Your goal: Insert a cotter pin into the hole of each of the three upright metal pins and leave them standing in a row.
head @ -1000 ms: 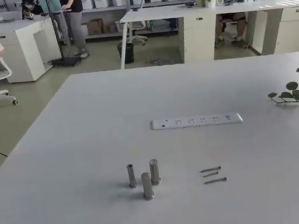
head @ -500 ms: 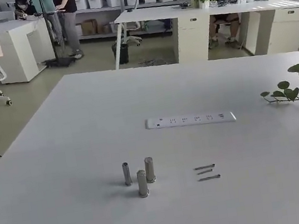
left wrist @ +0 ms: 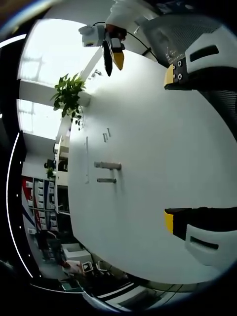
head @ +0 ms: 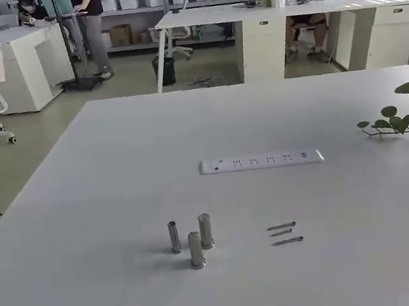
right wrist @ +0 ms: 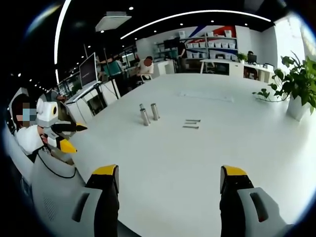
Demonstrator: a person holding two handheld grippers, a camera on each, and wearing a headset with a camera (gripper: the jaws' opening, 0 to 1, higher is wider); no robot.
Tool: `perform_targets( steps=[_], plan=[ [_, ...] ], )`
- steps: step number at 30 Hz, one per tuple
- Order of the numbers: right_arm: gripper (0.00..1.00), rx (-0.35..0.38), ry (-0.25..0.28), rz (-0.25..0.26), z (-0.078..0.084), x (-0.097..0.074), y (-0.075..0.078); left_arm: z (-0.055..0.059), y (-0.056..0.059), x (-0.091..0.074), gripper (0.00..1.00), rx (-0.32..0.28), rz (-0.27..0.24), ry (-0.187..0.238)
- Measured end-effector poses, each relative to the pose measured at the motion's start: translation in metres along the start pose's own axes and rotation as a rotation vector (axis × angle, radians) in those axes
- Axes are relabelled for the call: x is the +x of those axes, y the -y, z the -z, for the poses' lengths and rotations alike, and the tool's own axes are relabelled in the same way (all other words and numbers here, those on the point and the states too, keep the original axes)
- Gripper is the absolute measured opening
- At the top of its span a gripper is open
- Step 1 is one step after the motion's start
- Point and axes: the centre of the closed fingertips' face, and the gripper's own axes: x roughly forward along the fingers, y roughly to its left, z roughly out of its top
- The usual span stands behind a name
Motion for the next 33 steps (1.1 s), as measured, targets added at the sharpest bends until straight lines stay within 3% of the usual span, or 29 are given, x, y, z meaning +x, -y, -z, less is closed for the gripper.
perform_targets(
  steps=[15,20,33],
  plan=[
    [0.84,-0.011,-0.023,0.043,-0.001,0.007,0.009,-0.003,-0.003,0.008,0.95,-0.026,0.025,0.013],
    [0.83,0.002,-0.021,0.054,-0.001,0.005,0.012,-0.012,-0.016,0.017,0.96,-0.020,0.006,0.016],
    [0.83,0.023,-0.023,0.074,0.001,0.004,0.010,-0.039,-0.030,0.044,0.91,-0.016,0.027,0.048]
  ],
)
